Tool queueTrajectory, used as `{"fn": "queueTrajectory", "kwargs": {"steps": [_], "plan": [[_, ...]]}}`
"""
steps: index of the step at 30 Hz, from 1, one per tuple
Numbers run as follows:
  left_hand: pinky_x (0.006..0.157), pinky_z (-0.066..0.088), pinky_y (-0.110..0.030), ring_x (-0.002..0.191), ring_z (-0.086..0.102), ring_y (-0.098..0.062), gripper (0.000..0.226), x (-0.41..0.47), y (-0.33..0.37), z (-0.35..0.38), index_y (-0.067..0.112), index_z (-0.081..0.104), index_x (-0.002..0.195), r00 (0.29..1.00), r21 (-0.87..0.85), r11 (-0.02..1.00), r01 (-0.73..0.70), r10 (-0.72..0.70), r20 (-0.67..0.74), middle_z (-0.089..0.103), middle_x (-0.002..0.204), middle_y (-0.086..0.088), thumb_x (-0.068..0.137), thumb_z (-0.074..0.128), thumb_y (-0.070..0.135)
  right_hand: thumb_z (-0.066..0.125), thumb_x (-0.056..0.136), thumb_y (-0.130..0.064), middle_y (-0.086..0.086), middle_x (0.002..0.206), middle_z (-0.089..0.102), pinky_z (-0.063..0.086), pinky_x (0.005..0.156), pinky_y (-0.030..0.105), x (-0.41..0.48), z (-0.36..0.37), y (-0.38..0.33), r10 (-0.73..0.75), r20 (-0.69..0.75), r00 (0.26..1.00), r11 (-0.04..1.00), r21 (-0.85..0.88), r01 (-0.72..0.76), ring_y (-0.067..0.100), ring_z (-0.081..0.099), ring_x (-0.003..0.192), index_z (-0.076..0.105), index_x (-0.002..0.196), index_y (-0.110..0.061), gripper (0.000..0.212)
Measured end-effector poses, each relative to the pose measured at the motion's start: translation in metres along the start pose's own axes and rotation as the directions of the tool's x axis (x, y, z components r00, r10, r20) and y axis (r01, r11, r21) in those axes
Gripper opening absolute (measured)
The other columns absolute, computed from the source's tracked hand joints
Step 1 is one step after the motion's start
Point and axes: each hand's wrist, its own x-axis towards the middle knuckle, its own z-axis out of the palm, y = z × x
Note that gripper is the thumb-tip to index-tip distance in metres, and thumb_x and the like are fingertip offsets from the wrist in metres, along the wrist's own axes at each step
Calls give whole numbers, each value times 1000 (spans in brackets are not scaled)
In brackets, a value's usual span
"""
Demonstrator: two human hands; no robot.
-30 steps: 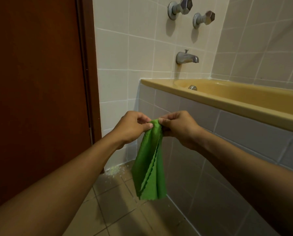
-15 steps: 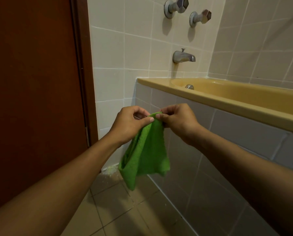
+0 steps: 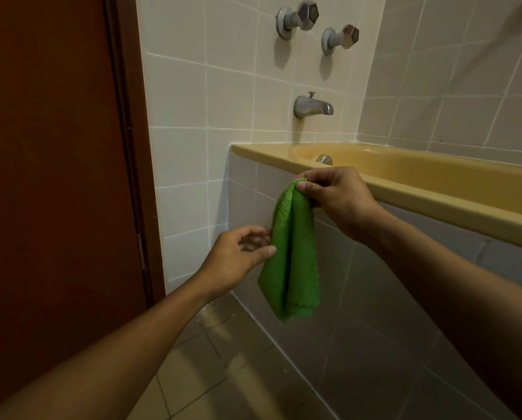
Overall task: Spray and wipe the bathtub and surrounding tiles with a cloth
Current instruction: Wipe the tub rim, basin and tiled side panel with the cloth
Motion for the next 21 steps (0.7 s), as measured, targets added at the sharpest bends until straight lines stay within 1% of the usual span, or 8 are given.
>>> {"fn": "queueTrajectory", "kwargs": {"steps": [3, 6, 10, 13, 15, 18, 19, 21], "plan": [[82, 55, -17, 92, 68, -5, 31, 4, 10, 6, 28, 69, 111, 997, 11, 999, -49, 50, -52, 73, 100, 2, 86, 80, 14, 68, 95, -10, 2, 85, 76, 57, 76, 32, 3, -6, 3, -16, 46, 999, 1000, -25, 17, 11, 69, 78, 77, 101, -8, 11], [77, 53, -14, 84, 62, 2, 33, 8, 17, 10, 31, 65, 110, 995, 6, 998, -67, 67, -71, 67, 95, 6, 87, 79, 12, 69, 94, -10, 1, 85, 77, 60, 80, 35, 3, -7, 4, -35, 78, 996, 998, -53, 39, 13, 70, 80, 78, 100, -9, 11], [76, 56, -17, 86, 66, -8, 23, 11, 19, 13, 15, 69, 107, 992, 12, 999, -46, 48, -117, 71, 95, 0, 87, 80, 13, 68, 93, -5, 2, 84, 76, 61, 85, 36, 0, -3, 4, -38, 112, 993, 998, -43, 44, 14, 70, 82, 77, 95, -13, 11], [82, 61, -41, 88, 70, -26, 18, 13, 14, 10, 16, 68, 93, 982, 6, 1000, -22, 22, -186, 72, 91, -9, 84, 84, 17, 69, 93, -6, 4, 85, 76, 61, 86, 41, 0, 0, 4, -33, 78, 996, 999, -40, 36, 17, 69, 81, 77, 94, -14, 12], [81, 61, -52, 85, 72, -28, 17, 14, 13, 10, 21, 70, 88, 973, 27, 999, -31, 37, -226, 73, 87, -5, 82, 85, 21, 70, 92, -6, 7, 88, 76, 61, 86, 42, 1, 1, 4, -32, 50, 998, 998, -43, 34, 18, 70, 82, 77, 96, -12, 10], [73, 62, -51, 76, 72, -25, 15, 13, 14, 12, 22, 71, 84, 958, 120, 993, -11, 45, -283, 72, 80, -1, 83, 85, 28, 72, 91, -8, 6, 88, 77, 62, 85, 42, 3, 3, 4, -41, 1, 999, 998, -54, 41, 21, 72, 83, 78, 99, -10, 10], [71, 62, -50, 73, 72, -23, 15, 12, 16, 12, 21, 71, 83, 962, 155, 988, 15, 28, -271, 72, 77, -1, 84, 83, 31, 73, 91, -9, 6, 89, 77, 62, 84, 43, 4, 5, 5, -41, -23, 999, 997, -63, 39, 24, 73, 86, 78, 100, -10, 10], [68, 62, -42, 65, 72, -19, 17, 11, 19, 14, 19, 73, 82, 982, 235, 969, 81, -37, -185, 73, 71, -1, 88, 79, 33, 75, 90, -11, 8, 92, 76, 62, 84, 44, 5, 9, 8, -25, -75, 997, 997, -74, 20, 27, 73, 89, 78, 103, -8, 14]]}}
